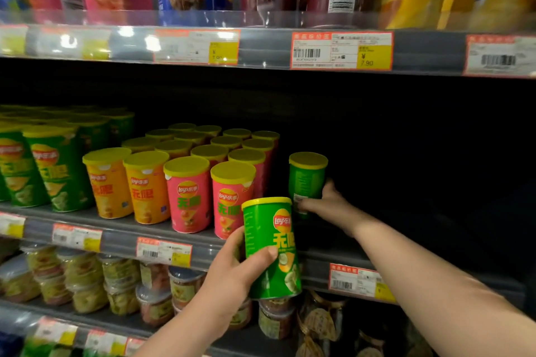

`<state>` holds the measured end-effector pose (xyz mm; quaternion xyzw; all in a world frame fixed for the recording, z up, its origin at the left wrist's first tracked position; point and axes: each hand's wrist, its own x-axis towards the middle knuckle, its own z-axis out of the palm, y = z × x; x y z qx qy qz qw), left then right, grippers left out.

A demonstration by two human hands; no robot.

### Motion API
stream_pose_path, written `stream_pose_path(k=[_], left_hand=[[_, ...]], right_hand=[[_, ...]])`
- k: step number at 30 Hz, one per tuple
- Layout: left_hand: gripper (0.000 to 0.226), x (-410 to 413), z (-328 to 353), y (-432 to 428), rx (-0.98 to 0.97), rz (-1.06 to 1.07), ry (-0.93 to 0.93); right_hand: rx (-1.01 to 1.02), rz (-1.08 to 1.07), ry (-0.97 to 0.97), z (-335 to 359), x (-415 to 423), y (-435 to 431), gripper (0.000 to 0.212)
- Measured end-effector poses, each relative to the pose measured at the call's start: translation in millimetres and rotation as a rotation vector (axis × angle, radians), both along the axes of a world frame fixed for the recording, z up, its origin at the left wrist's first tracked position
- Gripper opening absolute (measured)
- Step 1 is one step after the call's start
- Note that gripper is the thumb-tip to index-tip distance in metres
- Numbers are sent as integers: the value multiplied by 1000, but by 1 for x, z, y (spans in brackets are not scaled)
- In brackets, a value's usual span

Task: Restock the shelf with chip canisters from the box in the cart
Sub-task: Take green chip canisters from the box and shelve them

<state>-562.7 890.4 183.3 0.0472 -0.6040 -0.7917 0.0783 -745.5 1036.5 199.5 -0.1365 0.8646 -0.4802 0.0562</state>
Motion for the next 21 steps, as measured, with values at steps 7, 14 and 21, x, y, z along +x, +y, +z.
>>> stream_pose_path(k=[7,14,21], left_hand=[[56,-4,-5,-7,15,-27,-3],[62,-5,-8,-10,7,-47,-8],[74,-6,-8,-11,-17,-61,-13]], right_hand=[[62,-12,-4,2,-6,-5,92],[82,2,-19,4,-10,-8,108],[52,-45,30,2,-18,-18,85]])
